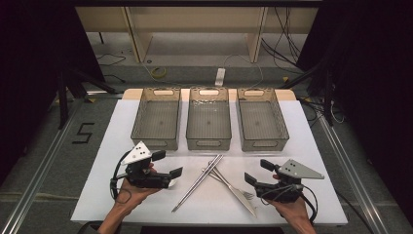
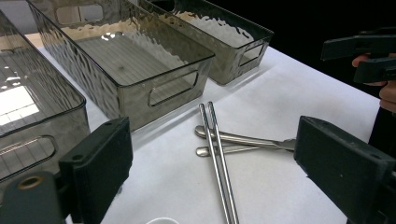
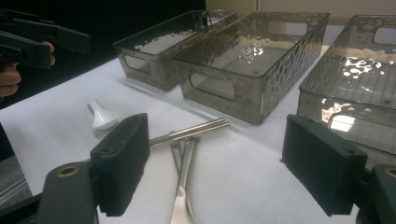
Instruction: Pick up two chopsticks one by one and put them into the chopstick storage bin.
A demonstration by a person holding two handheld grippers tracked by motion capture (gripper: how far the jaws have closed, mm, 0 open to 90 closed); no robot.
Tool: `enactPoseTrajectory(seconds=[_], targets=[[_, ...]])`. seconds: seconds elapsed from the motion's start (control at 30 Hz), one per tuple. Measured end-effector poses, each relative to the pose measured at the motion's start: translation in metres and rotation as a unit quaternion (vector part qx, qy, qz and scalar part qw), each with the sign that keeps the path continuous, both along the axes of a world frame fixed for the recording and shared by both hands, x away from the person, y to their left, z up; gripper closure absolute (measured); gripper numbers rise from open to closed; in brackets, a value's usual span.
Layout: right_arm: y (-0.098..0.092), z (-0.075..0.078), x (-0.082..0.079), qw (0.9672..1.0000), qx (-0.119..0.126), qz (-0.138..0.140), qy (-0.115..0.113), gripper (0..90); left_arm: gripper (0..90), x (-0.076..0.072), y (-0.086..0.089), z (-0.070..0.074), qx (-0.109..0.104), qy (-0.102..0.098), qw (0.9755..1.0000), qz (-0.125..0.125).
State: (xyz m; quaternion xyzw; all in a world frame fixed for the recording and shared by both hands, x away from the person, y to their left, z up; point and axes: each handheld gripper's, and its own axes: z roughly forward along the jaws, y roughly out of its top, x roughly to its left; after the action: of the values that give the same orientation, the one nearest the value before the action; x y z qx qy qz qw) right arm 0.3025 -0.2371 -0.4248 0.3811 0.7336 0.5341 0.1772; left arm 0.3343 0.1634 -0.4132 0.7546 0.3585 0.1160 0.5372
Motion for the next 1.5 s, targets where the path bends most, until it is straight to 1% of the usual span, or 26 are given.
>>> enactPoseTrajectory(seconds=[0.13, 0.27, 0.3, 0.37, 0.43, 0.5, 0.57, 0.67, 0.7, 0.77, 0.8, 0.87, 0.93, 0.97, 1.0, 1.07, 1.1, 1.13, 1.17, 1.2, 1.27, 1.3, 1.37, 1.43, 1.47, 1.5], targets=[[0.000, 0.000, 0.000, 1.0000, 0.001, -0.001, -0.001, 24.2, 11.1, 0.001, 0.000, 0.000, 0.005, 0.000, 1.0000, -0.002], [0.000, 0.000, 0.000, 1.0000, 0.000, -0.001, 0.000, 24.4, 11.3, 0.003, 0.000, -0.001, 0.004, 0.010, 0.9999, 0.002], [0.000, 0.000, 0.001, 1.0000, 0.000, -0.001, 0.001, 24.4, 11.2, 0.004, -0.001, -0.001, 0.004, 0.014, 0.9999, 0.003], [0.000, -0.001, 0.001, 1.0000, -0.002, -0.001, 0.002, 24.4, 11.4, 0.006, -0.002, -0.001, 0.016, 0.027, 0.9995, 0.008], [0.000, -0.001, 0.001, 1.0000, -0.001, -0.001, 0.003, 24.4, 11.6, 0.009, -0.007, -0.001, 0.030, 0.044, 0.9985, 0.010], [0.000, -0.001, 0.001, 1.0000, -0.002, 0.000, 0.006, 24.9, 11.8, 0.009, -0.013, 0.000, 0.043, 0.054, 0.9976, 0.006], [0.000, -0.001, 0.001, 1.0000, -0.001, 0.001, 0.006, 25.2, 12.6, 0.010, -0.018, 0.002, 0.060, 0.058, 0.9965, 0.006], [0.000, -0.001, 0.002, 1.0000, -0.003, 0.001, 0.007, 25.2, 14.2, 0.015, -0.025, 0.003, 0.062, 0.078, 0.9950, -0.003], [0.000, -0.001, 0.002, 1.0000, -0.003, 0.001, 0.007, 25.2, 14.3, 0.018, -0.028, 0.002, 0.069, 0.087, 0.9938, -0.004], [0.000, -0.001, 0.002, 1.0000, -0.003, 0.001, 0.007, 25.5, 14.4, 0.021, -0.033, 0.000, 0.080, 0.096, 0.9922, -0.003], [-0.001, -0.001, 0.002, 0.9999, 0.000, 0.001, 0.012, 26.0, 15.3, 0.022, -0.036, -0.003, 0.082, 0.101, 0.9915, 0.000], [-0.001, -0.001, 0.003, 0.9998, 0.003, 0.003, 0.017, 26.0, 15.4, 0.025, -0.041, -0.008, 0.096, 0.111, 0.9892, 0.001], [-0.001, -0.001, 0.003, 0.9998, 0.000, 0.001, 0.019, 26.0, 15.9, 0.028, -0.046, -0.012, 0.111, 0.123, 0.9862, 0.003], [-0.001, -0.001, 0.003, 0.9998, 0.000, 0.001, 0.019, 26.0, 15.9, 0.030, -0.048, -0.013, 0.118, 0.128, 0.9847, -0.001], [-0.001, -0.001, 0.003, 0.9998, 0.001, 0.001, 0.019, 26.3, 17.3, 0.031, -0.050, -0.014, 0.121, 0.133, 0.9837, -0.003], [-0.001, -0.002, 0.003, 0.9997, -0.001, 0.001, 0.023, 26.7, 21.3, 0.035, -0.054, -0.016, 0.130, 0.144, 0.9810, -0.012], [-0.001, -0.002, 0.003, 0.9997, -0.001, 0.001, 0.023, 26.7, 21.3, 0.036, -0.056, -0.017, 0.134, 0.151, 0.9792, -0.016], [0.000, -0.002, 0.003, 0.9997, -0.002, 0.002, 0.024, 26.8, 22.7, 0.038, -0.059, -0.018, 0.147, 0.158, 0.9764, -0.017], [0.000, -0.002, 0.004, 0.9997, -0.005, 0.003, 0.024, 26.8, 25.5, 0.040, -0.061, -0.019, 0.157, 0.161, 0.9741, -0.019], [0.000, -0.002, 0.004, 0.9997, -0.005, 0.003, 0.024, 26.8, 27.2, 0.041, -0.064, -0.020, 0.161, 0.164, 0.9730, -0.019], [0.000, -0.002, 0.004, 0.9997, -0.006, 0.003, 0.024, 26.9, 28.5, 0.044, -0.070, -0.022, 0.170, 0.172, 0.9699, -0.026], [0.000, -0.003, 0.004, 0.9996, -0.007, 0.002, 0.027, 27.2, 32.1, 0.046, -0.073, -0.024, 0.174, 0.175, 0.9686, -0.031], [0.000, -0.003, 0.005, 0.9996, -0.008, 0.002, 0.026, 27.2, 33.6, 0.048, -0.077, -0.025, 0.179, 0.183, 0.9661, -0.035], [-0.001, -0.003, 0.004, 0.9996, -0.009, 0.001, 0.028, 27.2, 36.4, 0.050, -0.079, -0.028, 0.188, 0.192, 0.9624, -0.038], [-0.001, -0.003, 0.004, 0.9996, -0.008, 0.001, 0.028, 27.2, 39.5, 0.051, -0.079, -0.029, 0.193, 0.196, 0.9606, -0.038], [-0.001, -0.003, 0.004, 0.9996, -0.008, 0.001, 0.028, 27.2, 42.2, 0.053, -0.080, -0.030, 0.198, 0.196, 0.9595, -0.040]])
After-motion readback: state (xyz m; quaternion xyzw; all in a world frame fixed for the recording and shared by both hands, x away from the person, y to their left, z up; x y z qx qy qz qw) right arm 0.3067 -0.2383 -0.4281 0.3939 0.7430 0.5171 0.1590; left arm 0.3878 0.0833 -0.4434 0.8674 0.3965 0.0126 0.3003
